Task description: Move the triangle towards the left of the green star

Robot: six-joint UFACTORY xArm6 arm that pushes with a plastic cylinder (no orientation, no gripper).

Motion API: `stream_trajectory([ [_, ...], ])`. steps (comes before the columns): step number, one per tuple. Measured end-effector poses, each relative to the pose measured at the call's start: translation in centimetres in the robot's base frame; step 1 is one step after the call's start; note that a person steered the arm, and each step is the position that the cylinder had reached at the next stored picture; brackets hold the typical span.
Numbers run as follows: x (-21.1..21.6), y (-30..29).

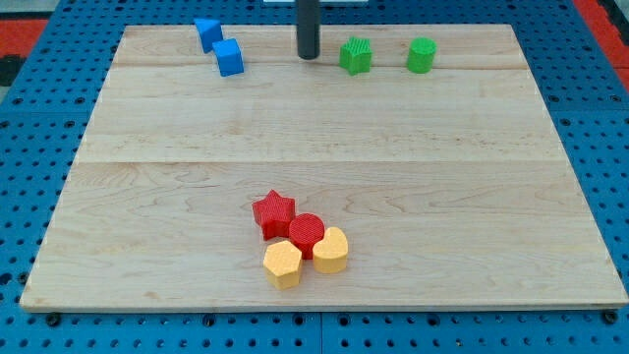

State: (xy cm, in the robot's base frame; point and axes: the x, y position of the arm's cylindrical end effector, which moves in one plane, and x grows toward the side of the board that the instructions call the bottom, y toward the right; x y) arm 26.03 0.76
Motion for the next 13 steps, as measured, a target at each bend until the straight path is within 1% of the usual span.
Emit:
stream_trajectory([
  [1, 0.0, 7.9],
  [2, 5.8, 1.0],
  [3, 10.2, -10.2],
  [4, 7.2, -23.1],
  [5, -0.2, -26.4],
  [6, -5.3, -20.6],
  [7, -6.6, -13.4],
  [8, -5.5, -4.9],
  [9, -4.1, -6.0],
  [10, -3.3, -12.5],
  [11, -1.5, -5.6],
  [12, -1.5, 0.1],
  [13, -2.7, -2.9],
])
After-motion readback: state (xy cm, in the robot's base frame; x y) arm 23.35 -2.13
